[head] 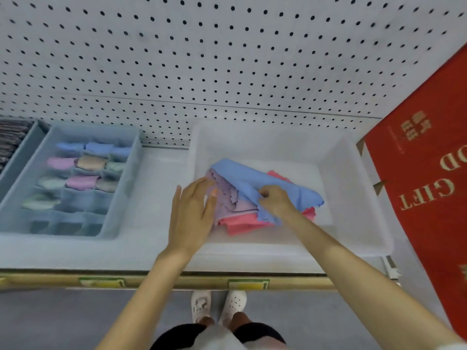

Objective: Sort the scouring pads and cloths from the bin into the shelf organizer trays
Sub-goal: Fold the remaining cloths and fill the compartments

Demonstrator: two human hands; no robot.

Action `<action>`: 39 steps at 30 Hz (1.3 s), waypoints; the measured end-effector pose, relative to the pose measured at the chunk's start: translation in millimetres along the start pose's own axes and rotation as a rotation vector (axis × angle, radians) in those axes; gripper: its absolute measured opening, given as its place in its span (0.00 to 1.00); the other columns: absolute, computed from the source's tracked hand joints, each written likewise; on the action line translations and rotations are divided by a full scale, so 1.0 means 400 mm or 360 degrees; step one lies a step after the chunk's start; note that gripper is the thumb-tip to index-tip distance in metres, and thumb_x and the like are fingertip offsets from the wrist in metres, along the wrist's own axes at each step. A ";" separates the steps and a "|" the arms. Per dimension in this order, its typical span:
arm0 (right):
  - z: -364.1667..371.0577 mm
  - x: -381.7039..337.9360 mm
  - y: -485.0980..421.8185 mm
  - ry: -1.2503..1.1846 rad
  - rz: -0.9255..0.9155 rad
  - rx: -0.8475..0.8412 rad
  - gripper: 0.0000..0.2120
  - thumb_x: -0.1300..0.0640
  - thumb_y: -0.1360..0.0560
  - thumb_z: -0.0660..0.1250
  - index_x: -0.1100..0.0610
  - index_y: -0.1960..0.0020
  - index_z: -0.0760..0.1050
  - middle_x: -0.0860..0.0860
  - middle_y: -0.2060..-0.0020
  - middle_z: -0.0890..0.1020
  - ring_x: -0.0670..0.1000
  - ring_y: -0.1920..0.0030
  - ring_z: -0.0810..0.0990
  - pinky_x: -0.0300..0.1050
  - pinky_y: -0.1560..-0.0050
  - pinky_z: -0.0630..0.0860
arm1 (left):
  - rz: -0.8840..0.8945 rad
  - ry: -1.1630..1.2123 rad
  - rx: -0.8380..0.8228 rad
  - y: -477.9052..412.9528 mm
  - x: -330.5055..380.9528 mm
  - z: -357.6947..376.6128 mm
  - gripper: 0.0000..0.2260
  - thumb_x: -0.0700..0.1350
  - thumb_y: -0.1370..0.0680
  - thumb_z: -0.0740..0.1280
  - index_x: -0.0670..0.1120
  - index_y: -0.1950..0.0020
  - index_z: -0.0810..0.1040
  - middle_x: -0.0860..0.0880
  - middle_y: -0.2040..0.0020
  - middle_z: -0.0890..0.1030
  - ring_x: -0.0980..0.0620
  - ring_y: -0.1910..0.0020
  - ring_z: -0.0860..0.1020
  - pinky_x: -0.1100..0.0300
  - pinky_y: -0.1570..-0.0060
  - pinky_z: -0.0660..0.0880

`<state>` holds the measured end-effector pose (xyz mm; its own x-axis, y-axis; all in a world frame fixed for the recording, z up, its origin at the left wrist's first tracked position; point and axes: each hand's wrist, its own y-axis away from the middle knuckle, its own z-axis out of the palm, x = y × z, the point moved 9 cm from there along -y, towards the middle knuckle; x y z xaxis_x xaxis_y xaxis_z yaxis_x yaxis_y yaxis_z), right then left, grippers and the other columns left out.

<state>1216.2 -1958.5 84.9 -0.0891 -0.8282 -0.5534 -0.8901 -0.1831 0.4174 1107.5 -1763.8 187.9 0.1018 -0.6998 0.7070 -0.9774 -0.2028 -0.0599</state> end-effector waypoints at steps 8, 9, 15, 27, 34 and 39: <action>-0.248 -0.232 0.178 -0.0558 -0.0613 -0.0198 0.10 0.63 0.20 0.62 0.64 0.59 0.74 0.51 0.68 0.70 0.42 0.67 0.66 0.34 0.65 0.64 | 0.0273 0.0387 -0.0453 -0.092 0.214 0.001 0.27 0.41 0.21 0.66 0.52 0.24 0.62 0.59 0.30 0.66 0.59 0.30 0.64 0.64 0.32 0.63; -0.280 -0.266 0.206 -0.0589 -0.0660 -0.0229 0.09 0.62 0.20 0.62 0.62 0.59 0.75 0.52 0.68 0.71 0.43 0.67 0.67 0.35 0.65 0.64 | 0.0244 0.0404 -0.0575 -0.113 0.244 0.011 0.29 0.42 0.23 0.69 0.54 0.25 0.62 0.59 0.31 0.68 0.60 0.32 0.67 0.66 0.36 0.65; -0.440 -0.305 0.292 -0.0883 -0.0656 -0.0143 0.10 0.50 0.31 0.71 0.51 0.52 0.75 0.56 0.66 0.76 0.48 0.67 0.72 0.39 0.66 0.68 | 0.0190 0.0777 -0.0589 -0.196 0.357 -0.053 0.15 0.40 0.26 0.73 0.34 0.66 0.71 0.47 0.71 0.66 0.54 0.70 0.63 0.62 0.70 0.60; -0.427 -0.262 0.317 -0.1181 -0.0721 0.0382 0.04 0.64 0.25 0.69 0.59 0.58 0.77 0.45 0.68 0.78 0.42 0.68 0.72 0.35 0.66 0.68 | 0.0252 0.0771 -0.0213 -0.208 0.460 -0.169 0.25 0.49 0.22 0.68 0.50 0.72 0.56 0.53 0.75 0.55 0.53 0.73 0.55 0.57 0.70 0.53; -0.481 -0.320 0.317 -0.1256 -0.0774 0.0418 0.19 0.52 0.20 0.62 0.70 0.58 0.71 0.54 0.65 0.70 0.49 0.63 0.67 0.41 0.64 0.64 | 0.0153 0.0841 -0.0592 -0.177 0.415 -0.143 0.14 0.54 0.22 0.66 0.44 0.45 0.79 0.48 0.60 0.81 0.54 0.62 0.77 0.56 0.57 0.74; -0.479 -0.395 0.334 -0.0992 -0.0918 0.0349 0.17 0.61 0.21 0.63 0.67 0.66 0.69 0.54 0.71 0.67 0.47 0.68 0.65 0.37 0.70 0.61 | 0.0012 0.0956 -0.0578 -0.163 0.443 -0.120 0.13 0.51 0.23 0.69 0.43 0.45 0.82 0.45 0.50 0.85 0.49 0.51 0.83 0.53 0.46 0.79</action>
<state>1197.0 -1953.6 366.4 0.2303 -0.1861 -0.9551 -0.9318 -0.3251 -0.1613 1180.5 -1841.6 350.8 0.0771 -0.1798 0.9807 -0.9884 0.1155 0.0989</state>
